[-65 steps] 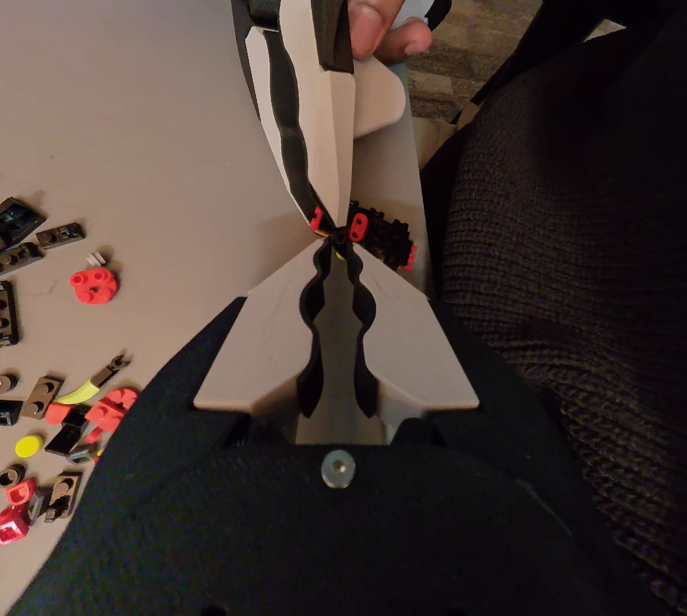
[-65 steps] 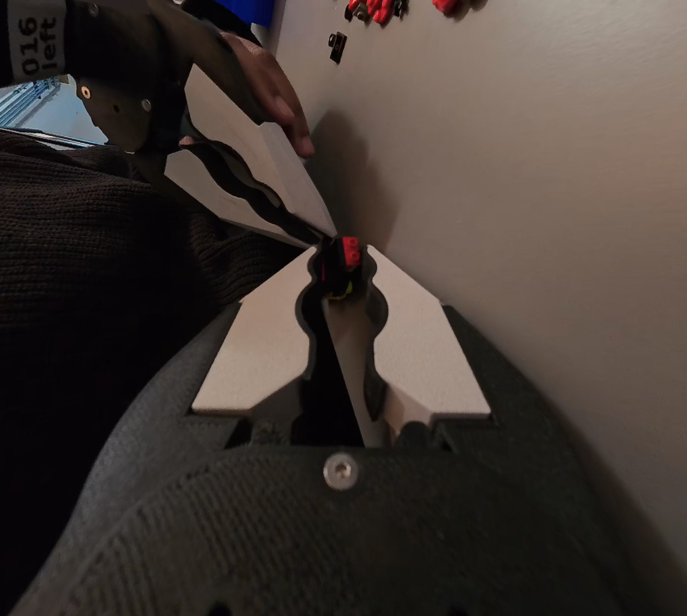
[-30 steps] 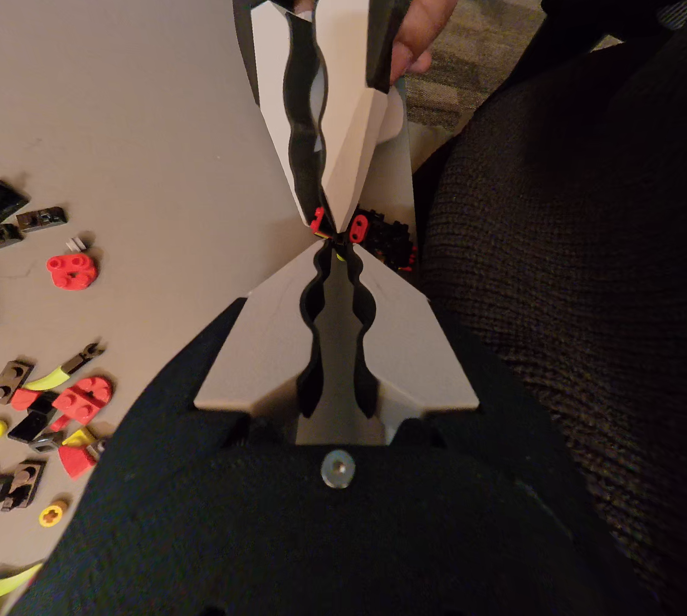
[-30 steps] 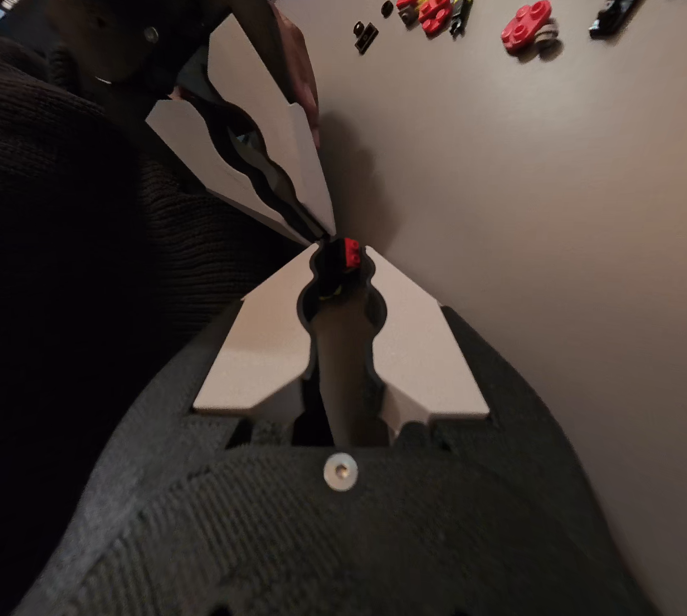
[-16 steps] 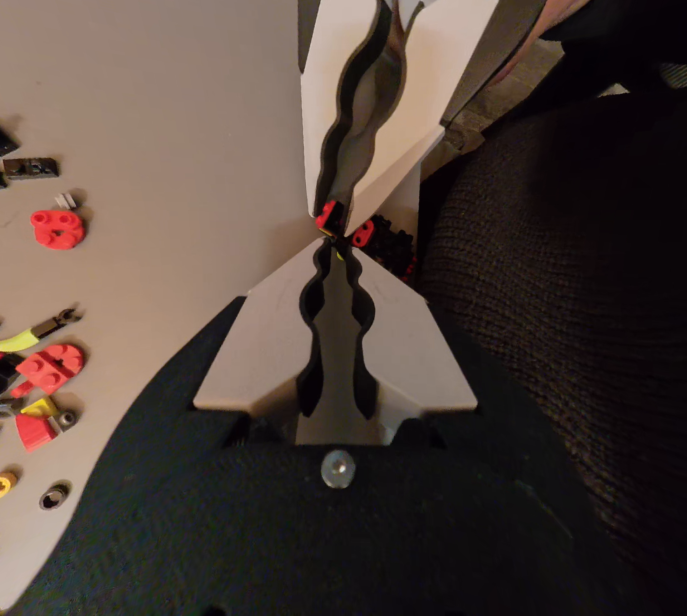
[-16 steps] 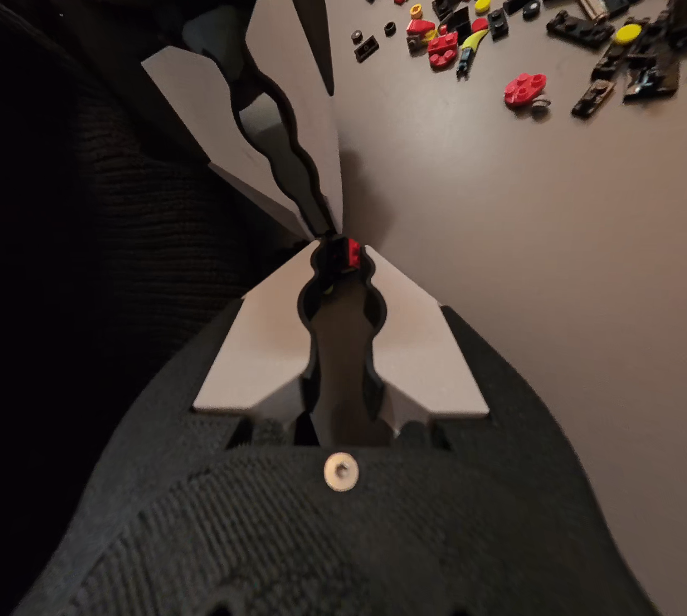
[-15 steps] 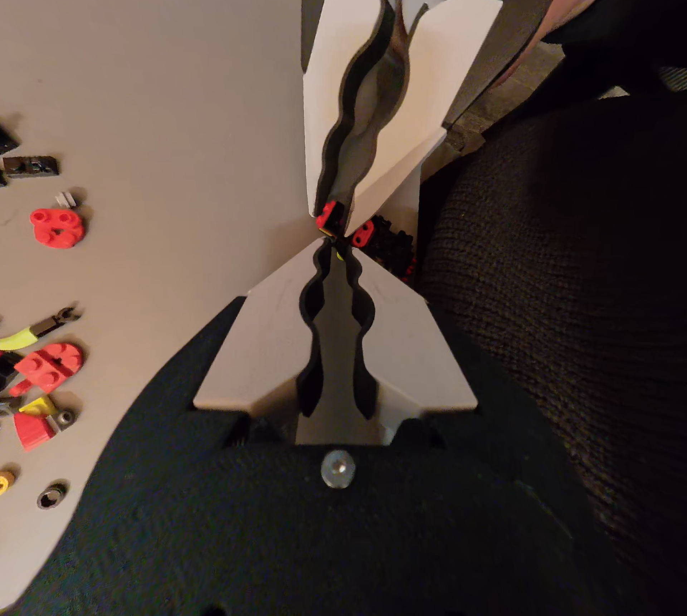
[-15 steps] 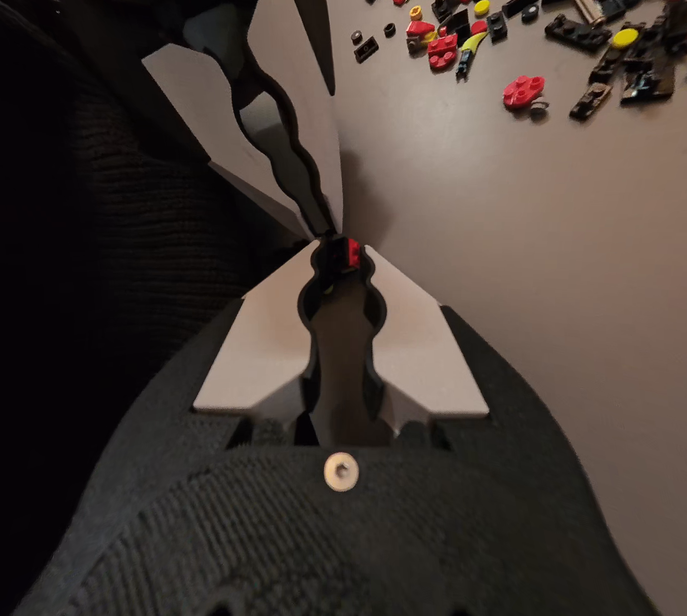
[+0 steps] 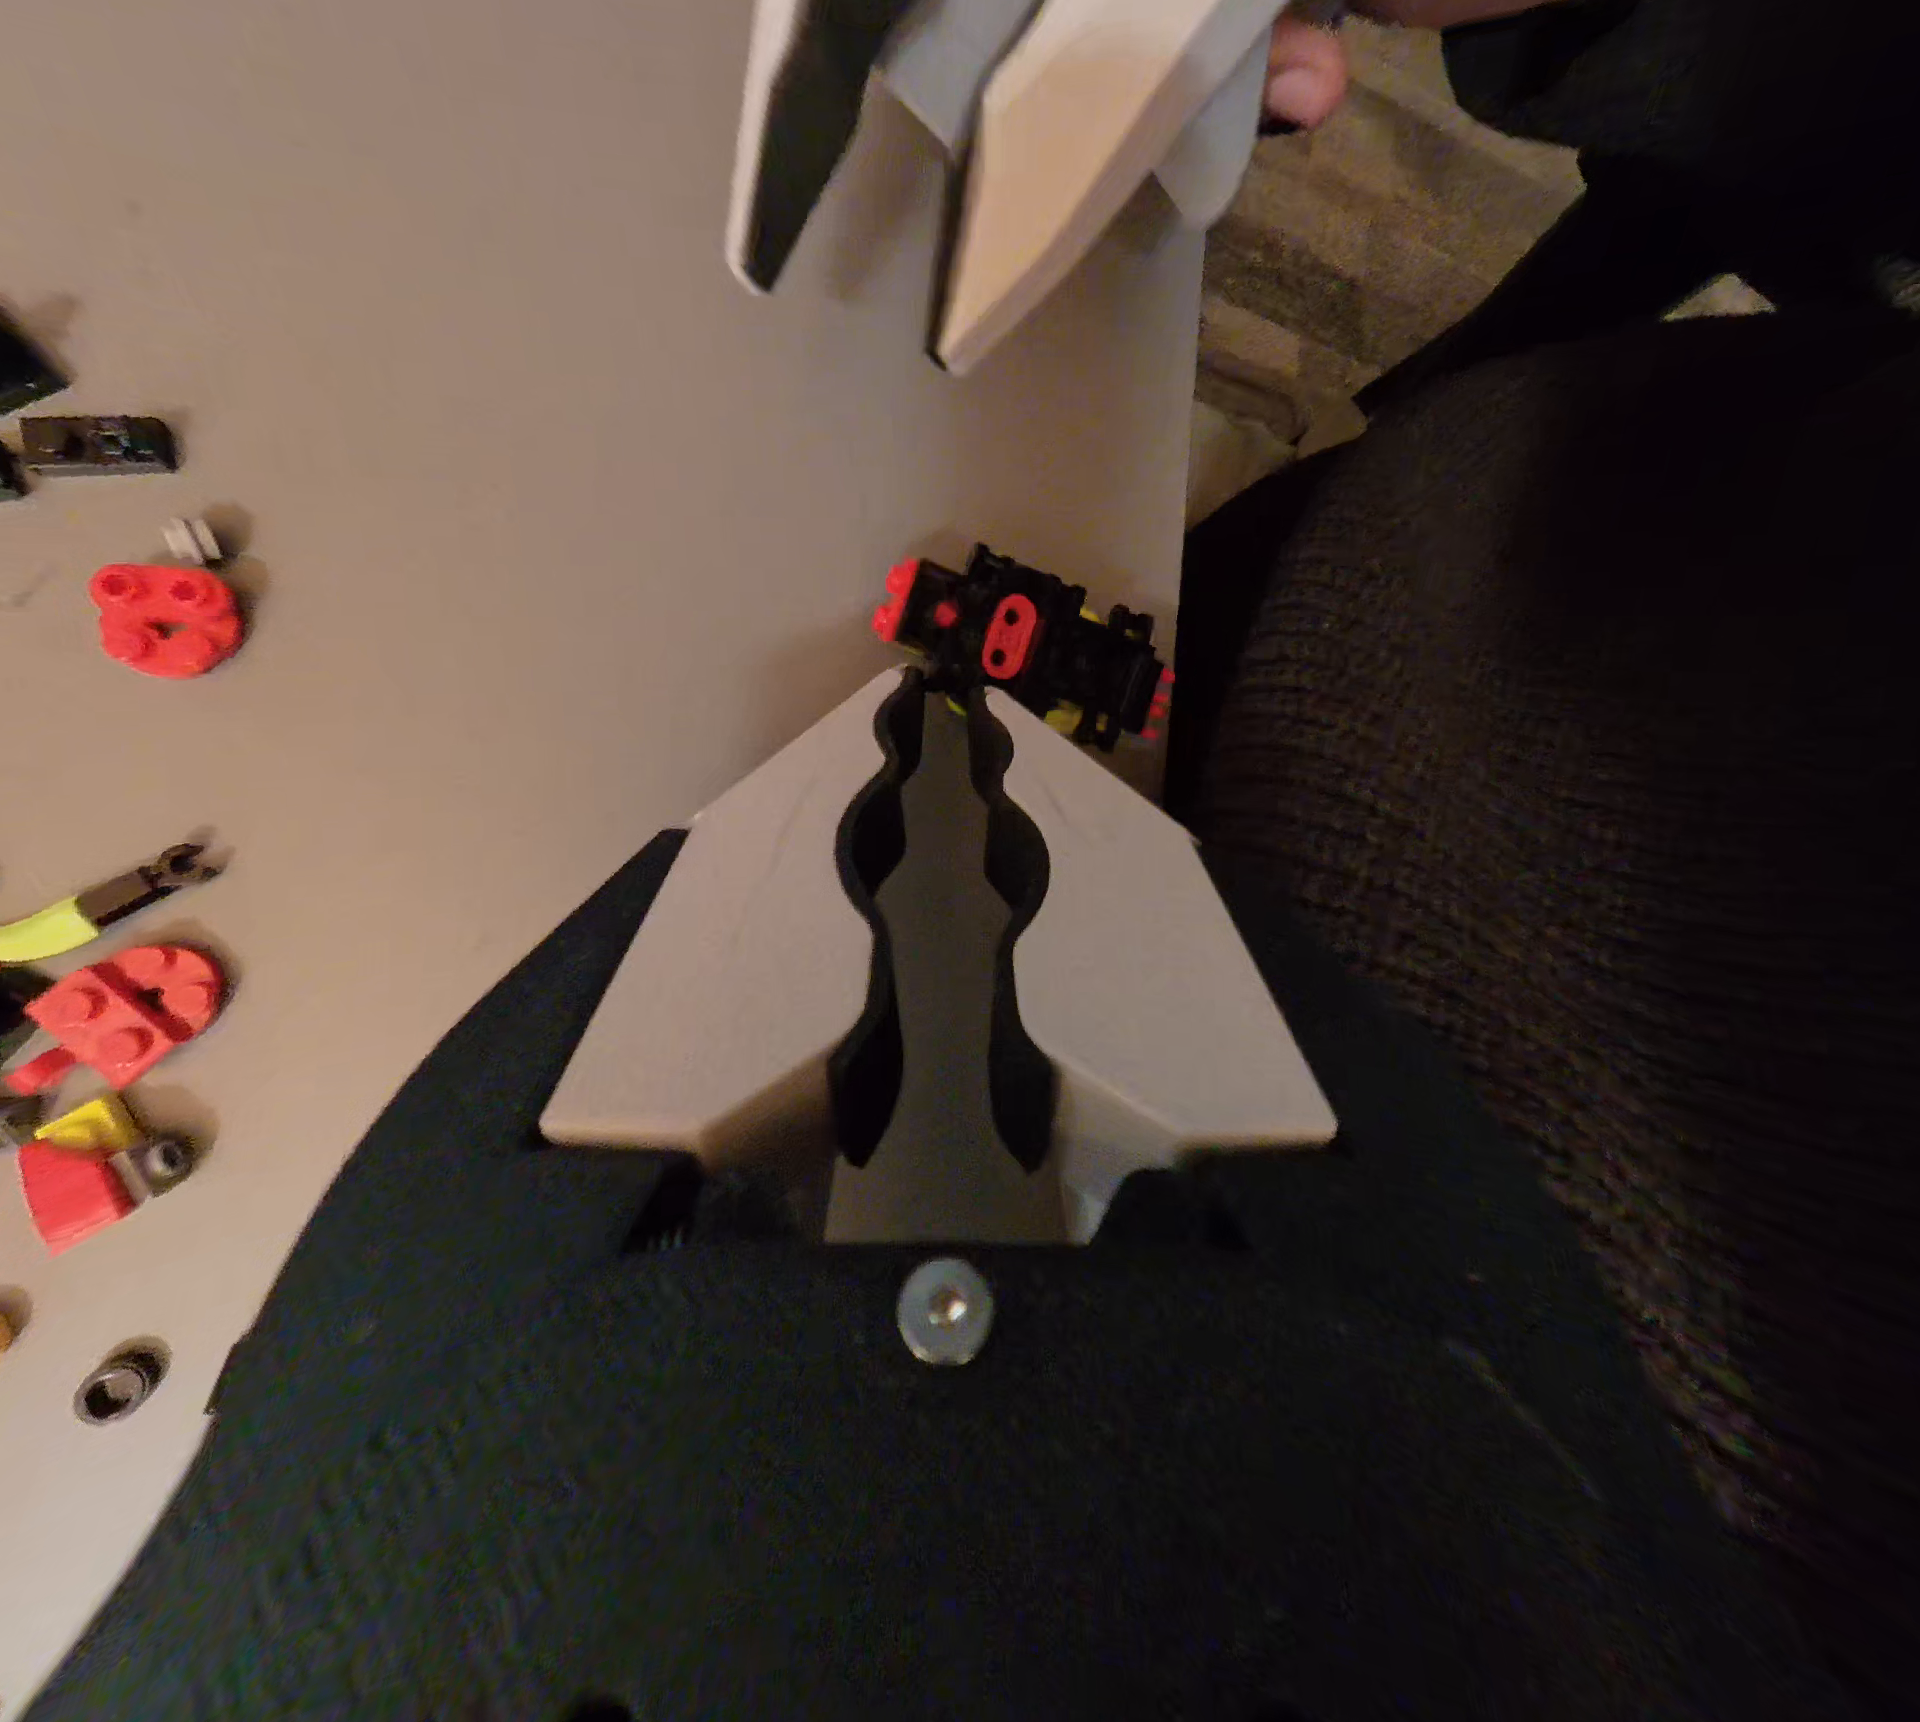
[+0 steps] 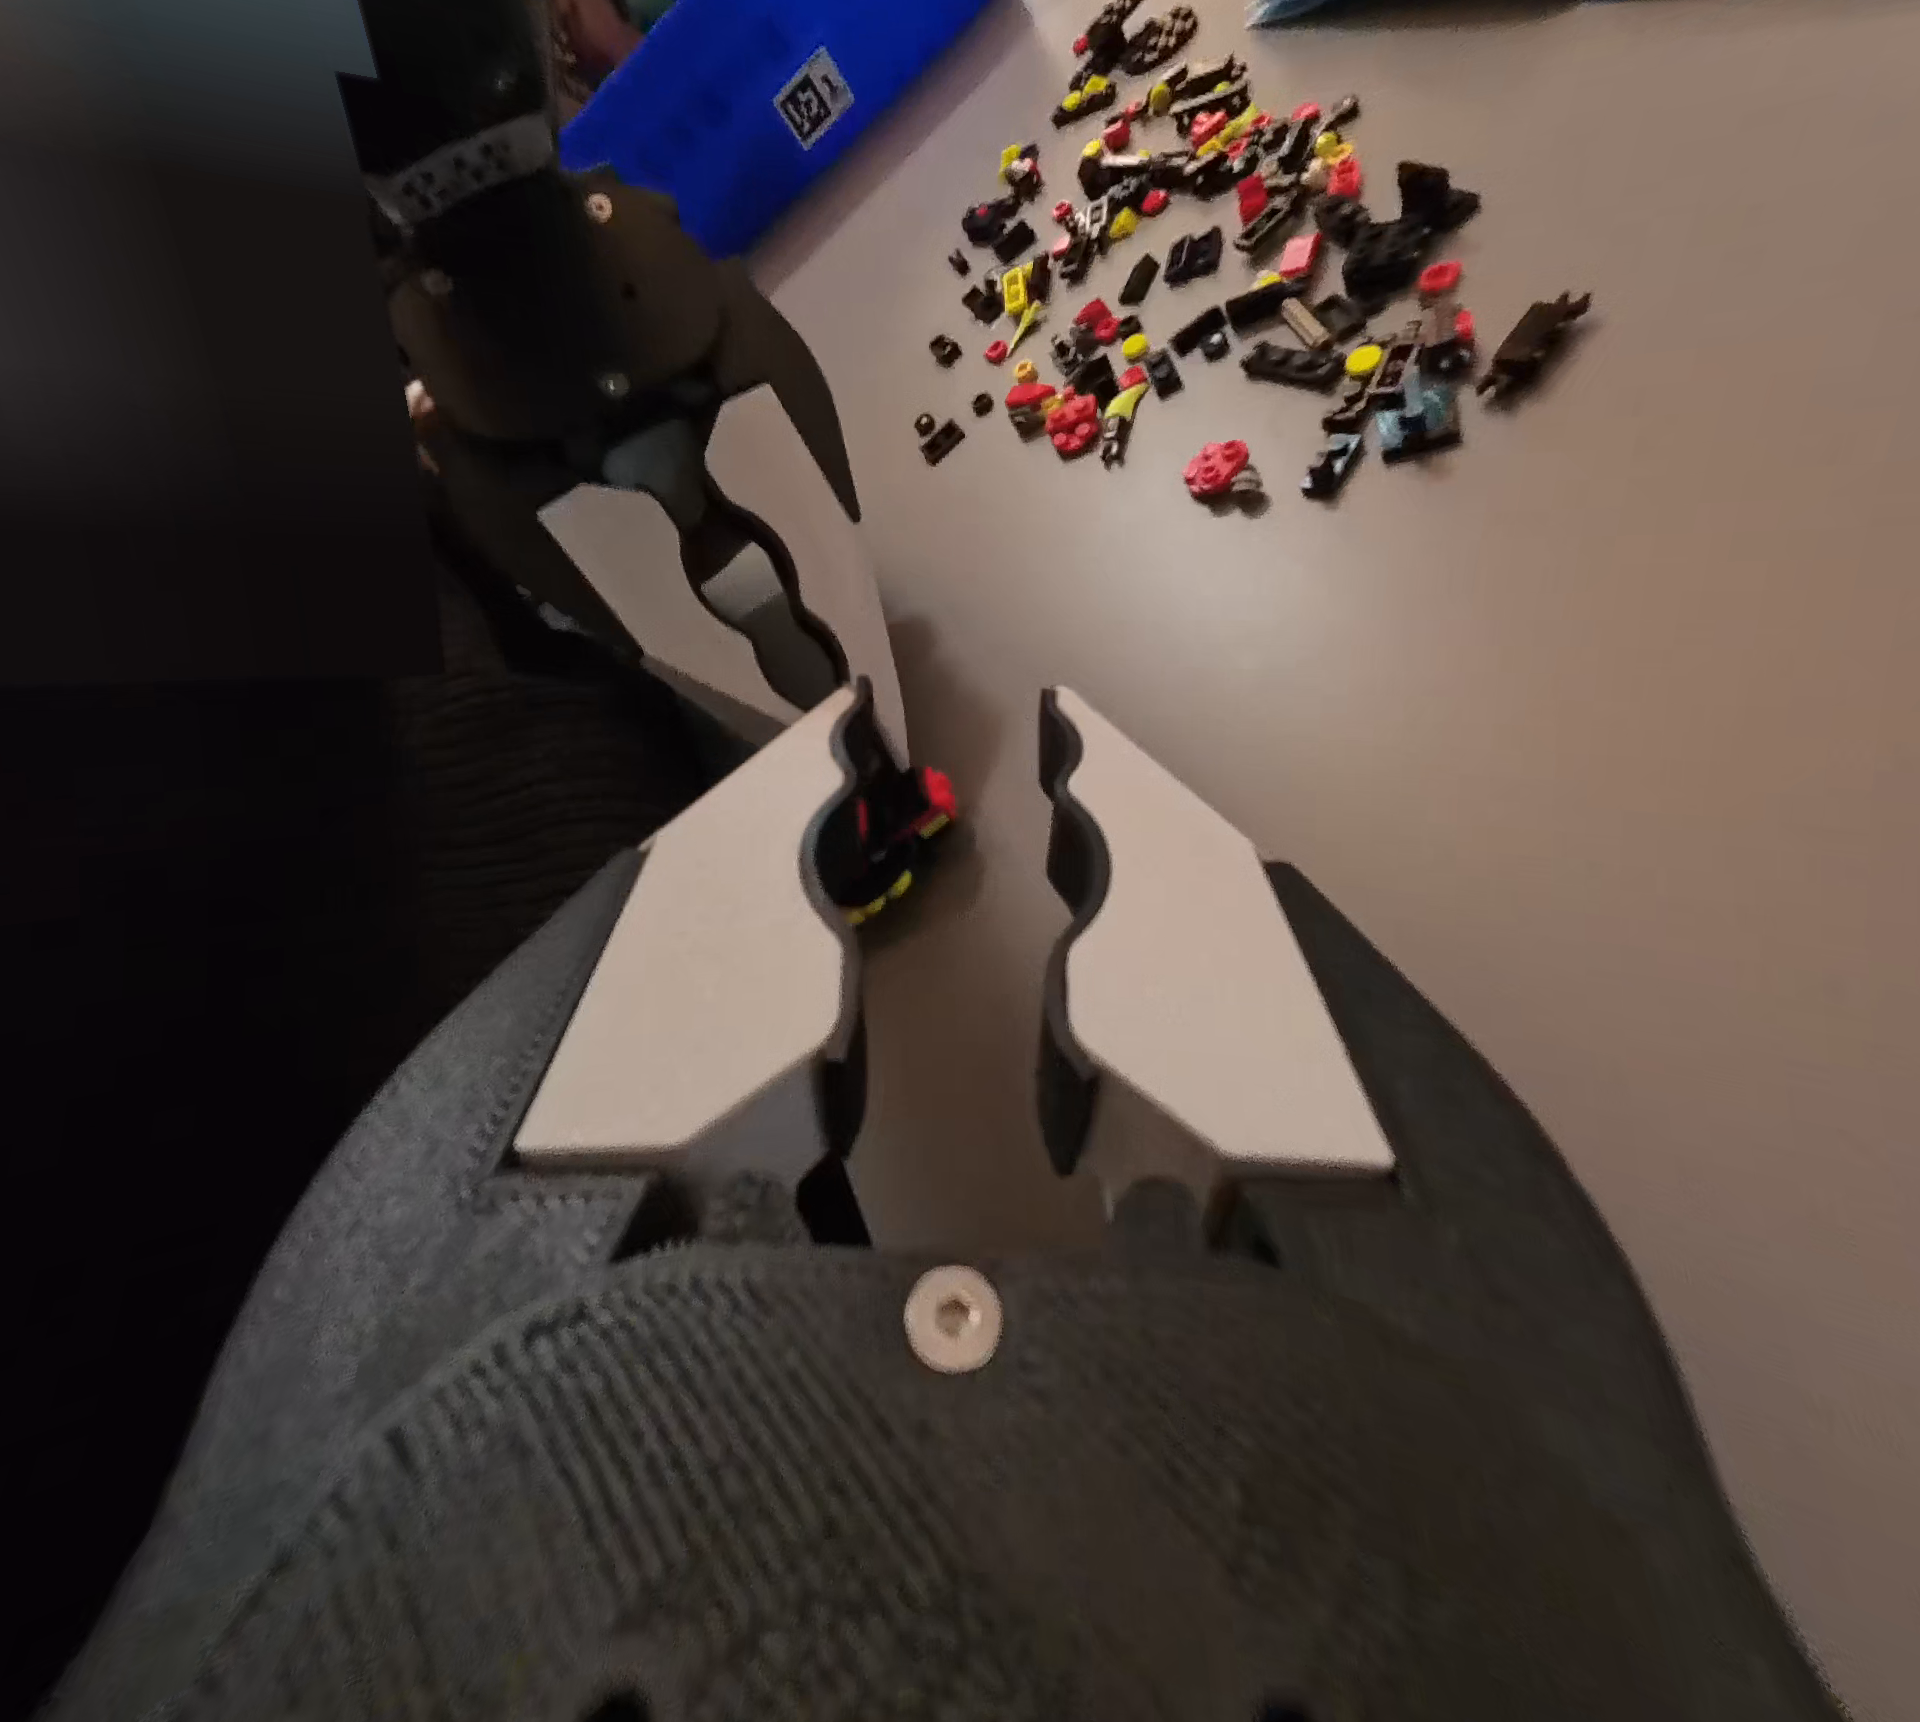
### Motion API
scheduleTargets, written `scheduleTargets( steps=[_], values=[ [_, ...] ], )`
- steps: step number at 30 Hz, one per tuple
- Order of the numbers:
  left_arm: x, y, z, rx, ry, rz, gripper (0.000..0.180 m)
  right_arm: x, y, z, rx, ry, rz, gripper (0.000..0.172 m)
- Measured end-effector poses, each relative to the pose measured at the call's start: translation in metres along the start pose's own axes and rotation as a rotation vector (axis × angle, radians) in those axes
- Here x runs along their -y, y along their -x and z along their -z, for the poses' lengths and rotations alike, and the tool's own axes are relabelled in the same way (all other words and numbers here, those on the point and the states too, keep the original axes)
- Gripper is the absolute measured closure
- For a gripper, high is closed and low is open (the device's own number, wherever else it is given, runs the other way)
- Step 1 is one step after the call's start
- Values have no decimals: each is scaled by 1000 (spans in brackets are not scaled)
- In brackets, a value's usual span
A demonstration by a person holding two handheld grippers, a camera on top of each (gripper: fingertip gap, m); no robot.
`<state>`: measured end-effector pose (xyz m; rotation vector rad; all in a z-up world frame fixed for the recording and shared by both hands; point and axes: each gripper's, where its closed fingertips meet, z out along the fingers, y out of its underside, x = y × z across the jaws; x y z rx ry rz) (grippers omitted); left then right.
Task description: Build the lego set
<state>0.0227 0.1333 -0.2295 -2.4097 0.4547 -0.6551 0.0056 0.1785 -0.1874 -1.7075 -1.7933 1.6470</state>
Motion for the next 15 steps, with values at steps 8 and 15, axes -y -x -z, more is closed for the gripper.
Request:
scheduleTargets(
  steps=[8,15],
  values=[
    [2,6,4,0,-36,57,173,-31,19,-13,-38,160,191,137],
    [1,4,13,-8,-92,77,158,-35,22,-15,-26,172,194,133]
  ],
)
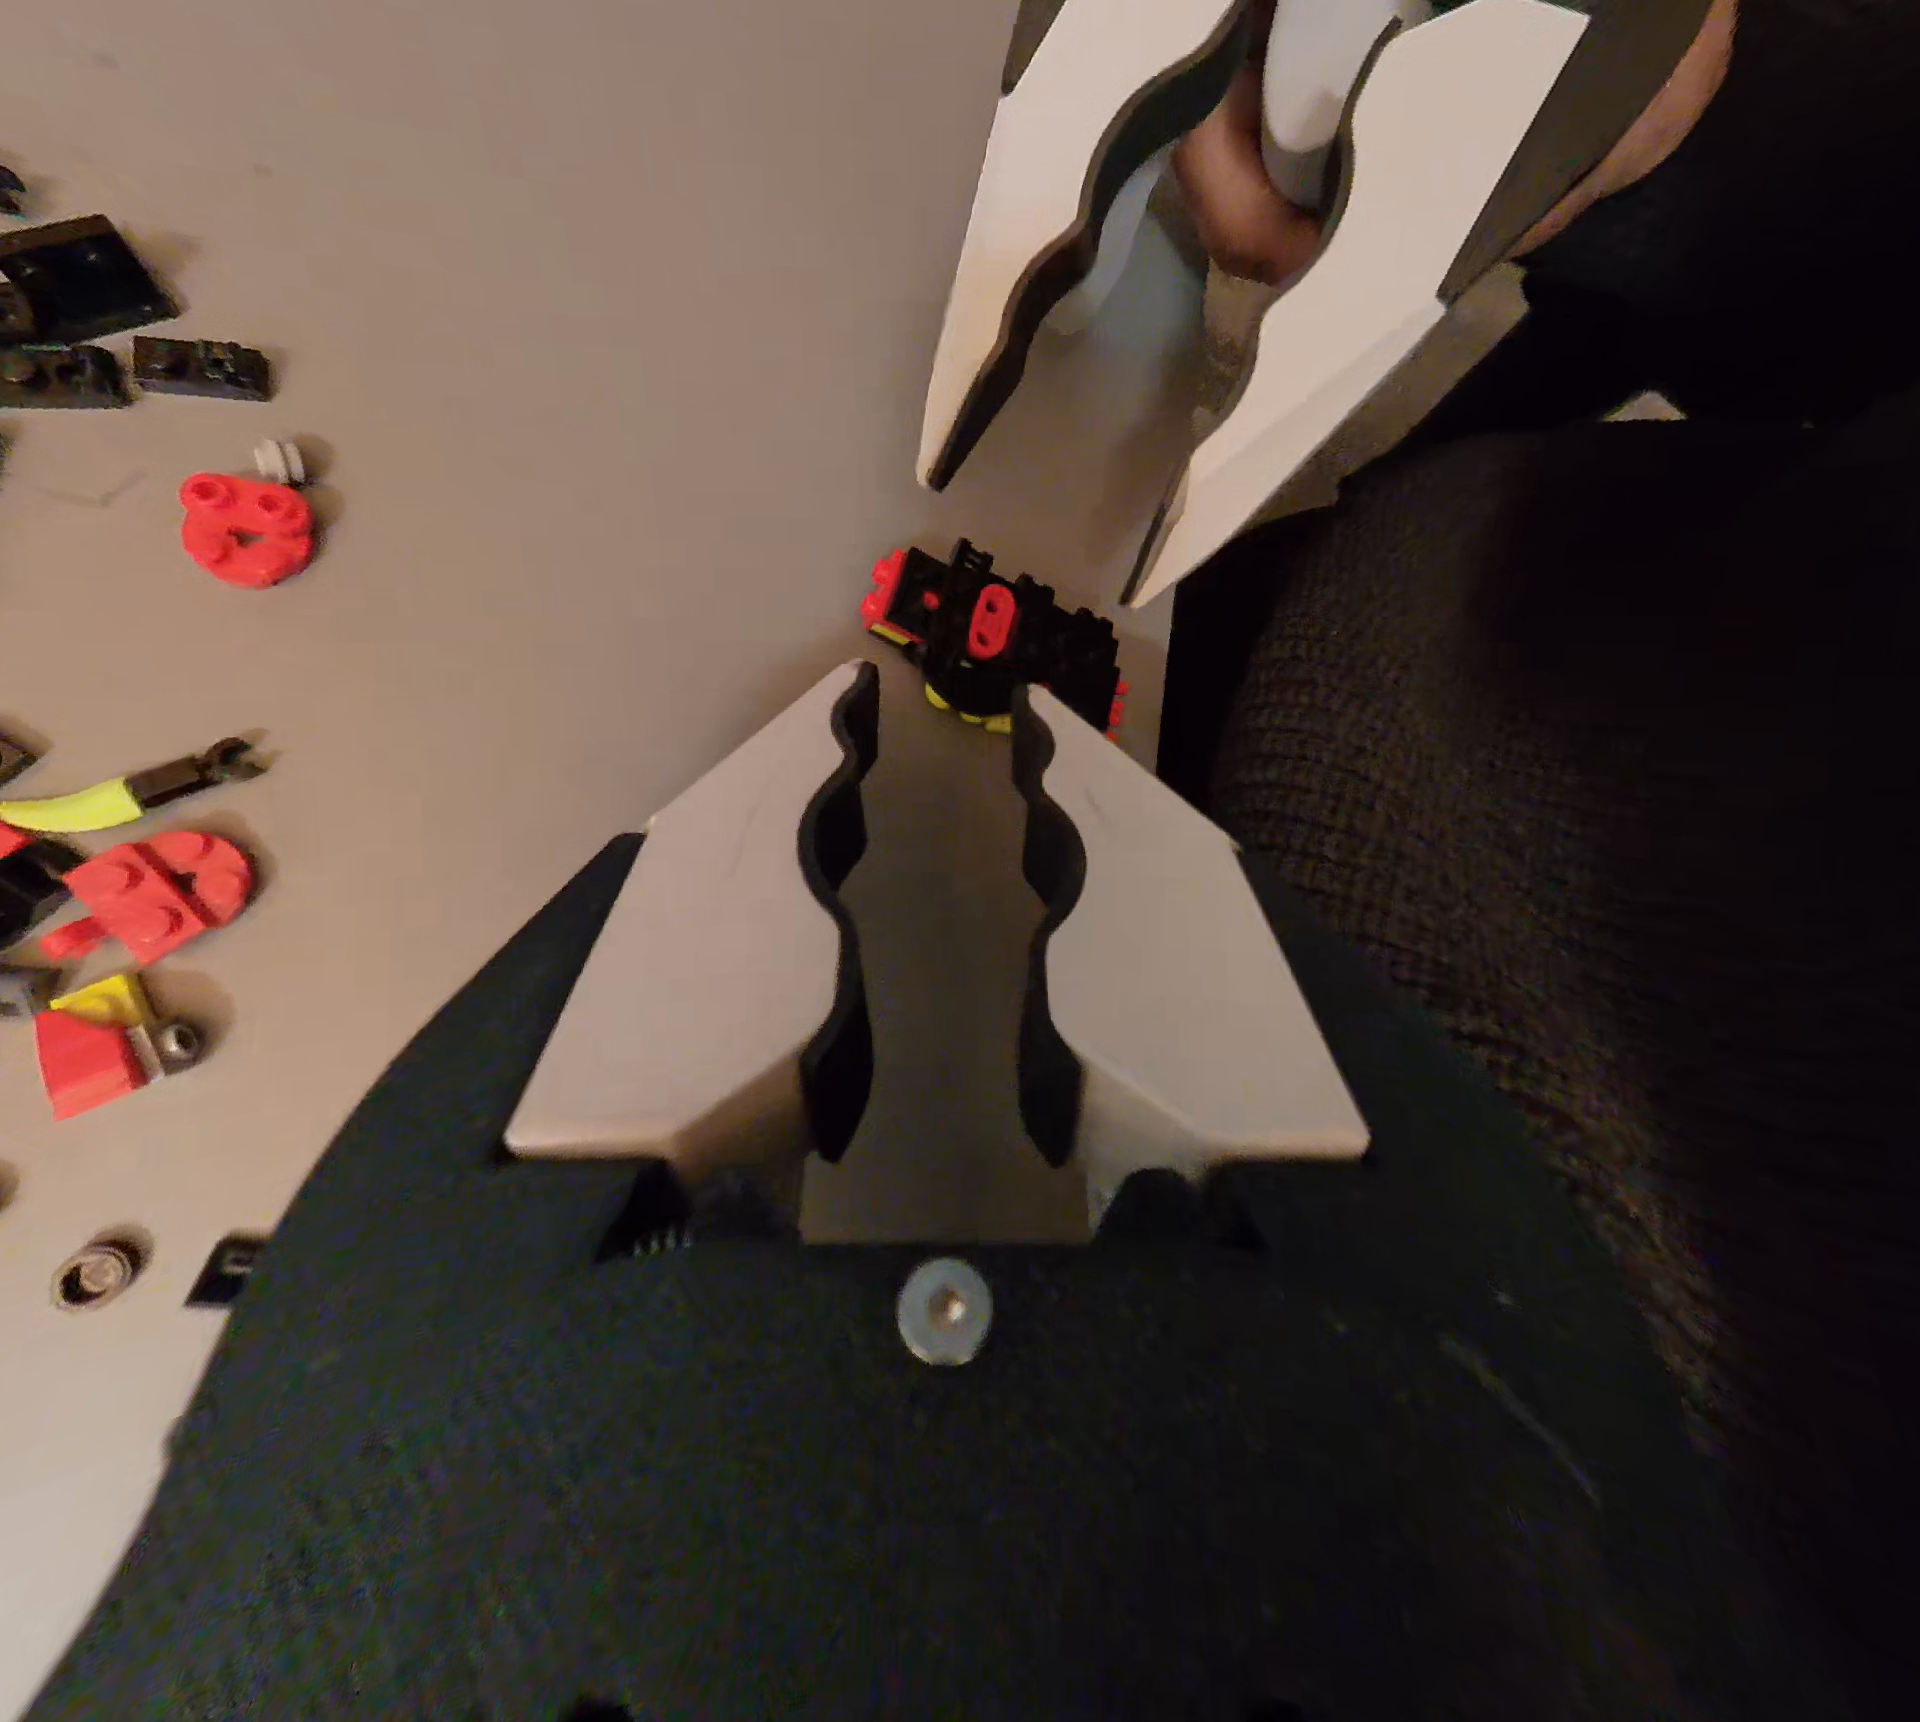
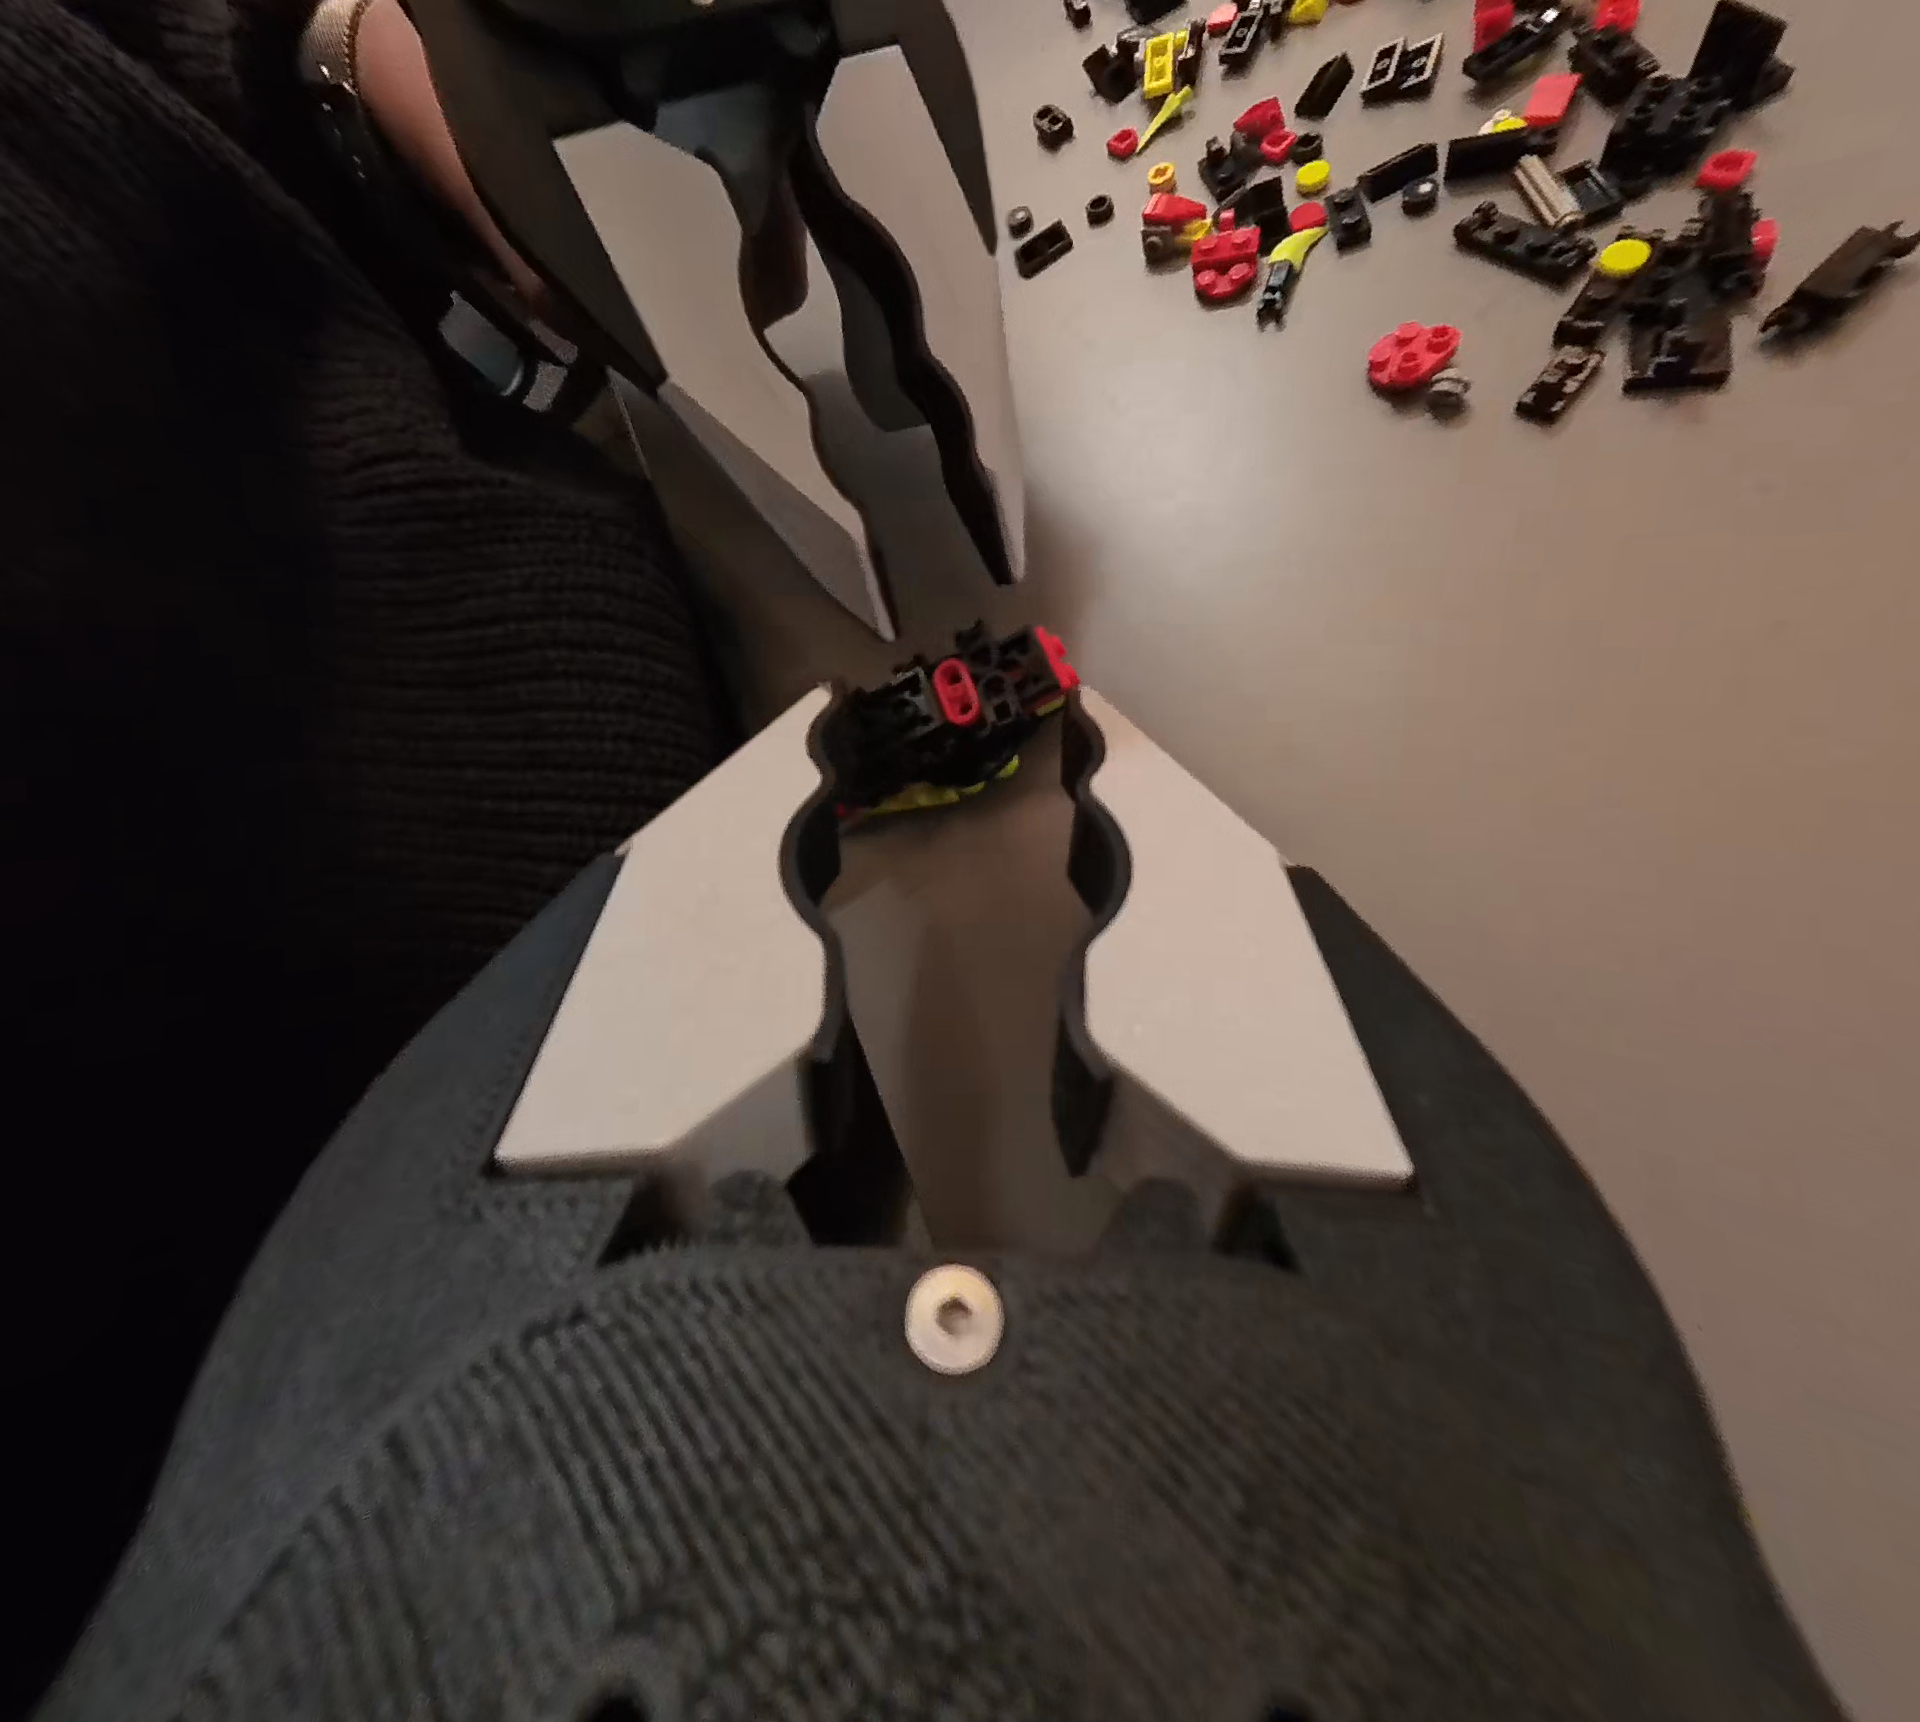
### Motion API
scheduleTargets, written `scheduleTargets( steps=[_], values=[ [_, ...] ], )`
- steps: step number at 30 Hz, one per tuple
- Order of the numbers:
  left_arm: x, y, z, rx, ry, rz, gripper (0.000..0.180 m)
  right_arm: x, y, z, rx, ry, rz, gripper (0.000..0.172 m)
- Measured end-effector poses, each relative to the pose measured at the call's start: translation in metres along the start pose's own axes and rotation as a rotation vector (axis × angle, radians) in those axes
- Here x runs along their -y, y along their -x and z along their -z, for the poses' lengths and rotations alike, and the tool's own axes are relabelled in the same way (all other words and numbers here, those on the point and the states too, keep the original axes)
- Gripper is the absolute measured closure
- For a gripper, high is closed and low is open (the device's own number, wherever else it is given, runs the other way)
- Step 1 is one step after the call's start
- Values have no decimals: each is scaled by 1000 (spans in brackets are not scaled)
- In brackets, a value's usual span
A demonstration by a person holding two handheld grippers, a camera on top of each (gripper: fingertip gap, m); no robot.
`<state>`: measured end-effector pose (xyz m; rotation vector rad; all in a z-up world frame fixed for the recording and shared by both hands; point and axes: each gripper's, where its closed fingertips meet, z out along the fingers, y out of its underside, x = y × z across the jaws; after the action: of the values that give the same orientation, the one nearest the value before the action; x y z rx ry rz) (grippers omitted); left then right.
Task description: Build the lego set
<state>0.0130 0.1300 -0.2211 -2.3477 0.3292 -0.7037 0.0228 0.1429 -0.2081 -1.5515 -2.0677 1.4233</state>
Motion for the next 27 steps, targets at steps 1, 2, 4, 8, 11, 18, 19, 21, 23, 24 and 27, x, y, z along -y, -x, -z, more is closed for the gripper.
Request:
scheduleTargets(
  steps=[1,2,4,8,11,18,19,21,23,24,27],
  values=[
    [0,-2,0,-7,-8,0,156,0,0,0,4,0,-3,132],
    [0,-3,0,-11,-15,-5,155,-1,0,-1,9,3,-8,130],
    [2,-7,-1,-11,-26,-16,150,-3,2,-2,16,17,-13,127],
    [-1,-8,-6,18,-17,-40,145,-9,3,-6,-14,56,33,124],
    [-3,-4,-7,32,-3,-52,143,-11,-1,-7,-36,73,58,124],
    [0,0,-2,9,-32,-41,146,4,-5,3,-3,-16,27,128],
    [0,-2,-3,-5,-32,-33,146,4,-4,3,11,-19,17,130],
    [-1,-4,-4,-19,-23,-35,148,0,-1,1,32,5,15,132],
    [-4,-7,-6,-20,-8,-50,149,-7,1,-4,22,51,47,132],
    [-4,-8,-6,-18,-4,-53,149,-10,1,-6,12,74,66,132],
    [-4,-9,-9,-11,-4,-46,148,-16,2,-10,-8,115,105,131]
  ],
)
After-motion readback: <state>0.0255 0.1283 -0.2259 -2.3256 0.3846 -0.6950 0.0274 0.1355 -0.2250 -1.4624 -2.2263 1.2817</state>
